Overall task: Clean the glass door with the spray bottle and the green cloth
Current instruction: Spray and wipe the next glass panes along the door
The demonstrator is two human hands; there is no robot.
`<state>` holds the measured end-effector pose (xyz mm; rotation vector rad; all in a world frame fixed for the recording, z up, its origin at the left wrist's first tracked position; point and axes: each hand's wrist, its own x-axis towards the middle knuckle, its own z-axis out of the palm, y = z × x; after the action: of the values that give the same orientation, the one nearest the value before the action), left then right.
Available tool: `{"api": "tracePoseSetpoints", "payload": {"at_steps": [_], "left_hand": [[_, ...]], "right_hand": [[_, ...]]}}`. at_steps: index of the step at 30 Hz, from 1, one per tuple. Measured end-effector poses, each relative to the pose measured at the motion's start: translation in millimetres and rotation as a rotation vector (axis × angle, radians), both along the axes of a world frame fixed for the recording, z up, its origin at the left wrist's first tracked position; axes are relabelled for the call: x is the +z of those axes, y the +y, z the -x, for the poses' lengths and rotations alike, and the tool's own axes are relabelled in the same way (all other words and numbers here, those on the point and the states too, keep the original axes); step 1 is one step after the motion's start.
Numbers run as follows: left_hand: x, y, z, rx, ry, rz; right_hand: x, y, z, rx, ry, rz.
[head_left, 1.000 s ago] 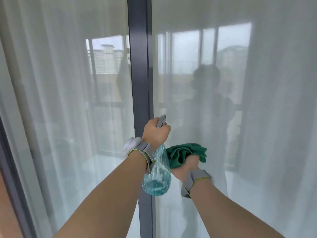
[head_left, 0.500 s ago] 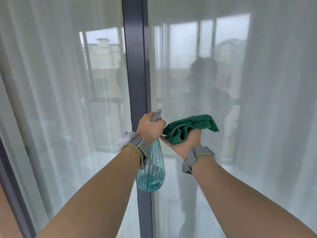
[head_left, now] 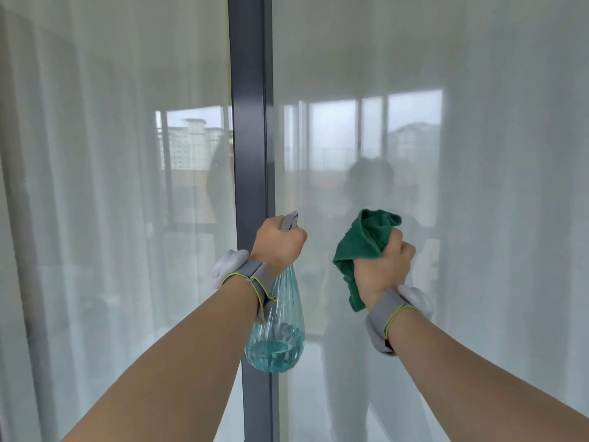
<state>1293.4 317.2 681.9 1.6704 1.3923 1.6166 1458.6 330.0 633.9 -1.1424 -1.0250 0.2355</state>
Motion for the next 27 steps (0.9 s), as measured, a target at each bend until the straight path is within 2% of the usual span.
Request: {"api": "tracePoseSetpoints", "payload": {"at_steps": [5,10,19,24,27], "left_hand": [[16,0,-5,-0.008,0.013,-0.015],[18,-6,-6,-0.005,0.031,-0.012],[25,-2,-8,0.036,0.016,0.081],[23,-7,8,0.006,0.033,0.081],[16,-3,28,0.069,0.008,0.021]], "right_hand": [[-7,6,-3,-0.092,-0.401,-0.032],[-7,4,5,-0.100,-0.610,-0.031],[-15,16,5,-0.196,-0.949,-0.207],[-28,31,22,-0.240,-1.282,-0.326],[-35,55,49,-0.267,-1.466,-0.307]]}}
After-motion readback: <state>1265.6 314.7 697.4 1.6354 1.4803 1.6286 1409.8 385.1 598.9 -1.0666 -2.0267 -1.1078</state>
